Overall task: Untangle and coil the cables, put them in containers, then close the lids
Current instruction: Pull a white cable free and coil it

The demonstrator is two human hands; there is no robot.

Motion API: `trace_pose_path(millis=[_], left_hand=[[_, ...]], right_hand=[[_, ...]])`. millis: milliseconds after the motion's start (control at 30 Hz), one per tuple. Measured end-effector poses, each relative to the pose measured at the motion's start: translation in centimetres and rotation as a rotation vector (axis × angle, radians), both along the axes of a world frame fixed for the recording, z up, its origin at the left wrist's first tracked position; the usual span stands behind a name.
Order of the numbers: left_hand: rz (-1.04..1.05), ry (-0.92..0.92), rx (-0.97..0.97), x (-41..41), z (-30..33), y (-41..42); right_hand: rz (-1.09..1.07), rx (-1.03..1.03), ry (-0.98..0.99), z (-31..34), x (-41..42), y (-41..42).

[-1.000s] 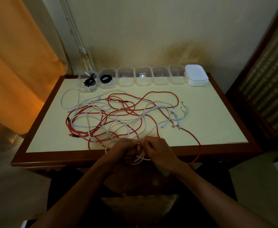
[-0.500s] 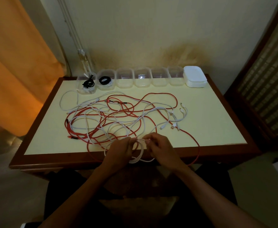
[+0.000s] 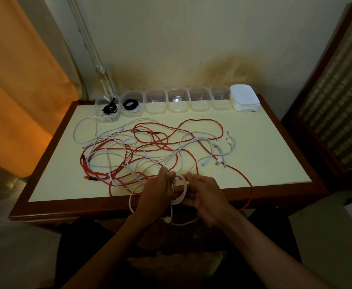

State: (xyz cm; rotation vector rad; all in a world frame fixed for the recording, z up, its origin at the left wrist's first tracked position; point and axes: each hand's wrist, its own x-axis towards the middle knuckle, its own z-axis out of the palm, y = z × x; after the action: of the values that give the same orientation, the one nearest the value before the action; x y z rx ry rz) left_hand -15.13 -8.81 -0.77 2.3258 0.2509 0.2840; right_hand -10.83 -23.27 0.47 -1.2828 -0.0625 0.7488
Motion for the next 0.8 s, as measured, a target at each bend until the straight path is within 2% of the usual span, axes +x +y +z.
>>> trace_pose_path(millis=[33,100,167,200,300,367,433,467,533,600,667,800], left_hand=[[-0.017,0.026,0.063,0.0,-0.1,0.2],[-0.048,0.03,0.121,0.0,-0.3,0.5],[-0.07,-0.003,0.043,-0.1,-0.4,0.5],[-0.076,-0.015,-0.051,-0.1,-0.2,0.4],[-0.116,0.006,-0.216,0.0,0.2,0.5],[-0.171,0.031,-0.118,0.0,0.1,0.7],[-0.207,0.059,0.039,0.2,0.1,1.1],[-0.215,0.083,0.11,0.2,0.2,1.2],[-0.191,0.147,0.227,0.2,0.3,1.5],[-0.126,0.169,0.296,-0.1,0.0,2.0],[-0.04,0.171,0.347,-0.4,-0.4,2.3],[0.021,0.187,0.446,-0.5,-0.8,2.1]], right_hand=[[0.013,-0.012,0.014,0.1,0.1,0.0],[0.081,-0.183,-0.103,-0.2,0.3,0.0],[0.088,-0.264,-0.119,-0.3,0.7,0.2],[0.075,-0.2,-0.053,-0.3,0.9,0.2],[0.056,0.226,0.334,0.7,1.5,0.1],[0.047,0.393,0.481,0.9,1.6,0.0],[0.054,0.438,0.502,0.9,1.5,0.1],[0.055,0.38,0.454,0.6,1.6,0.2],[0.067,0.063,0.183,0.2,1.5,0.5],[-0.012,-0.247,-0.049,0.3,1.1,0.7],[-0.058,-0.356,-0.169,0.4,0.6,0.6],[0.08,-0.428,-0.358,0.5,-0.5,0.2]])
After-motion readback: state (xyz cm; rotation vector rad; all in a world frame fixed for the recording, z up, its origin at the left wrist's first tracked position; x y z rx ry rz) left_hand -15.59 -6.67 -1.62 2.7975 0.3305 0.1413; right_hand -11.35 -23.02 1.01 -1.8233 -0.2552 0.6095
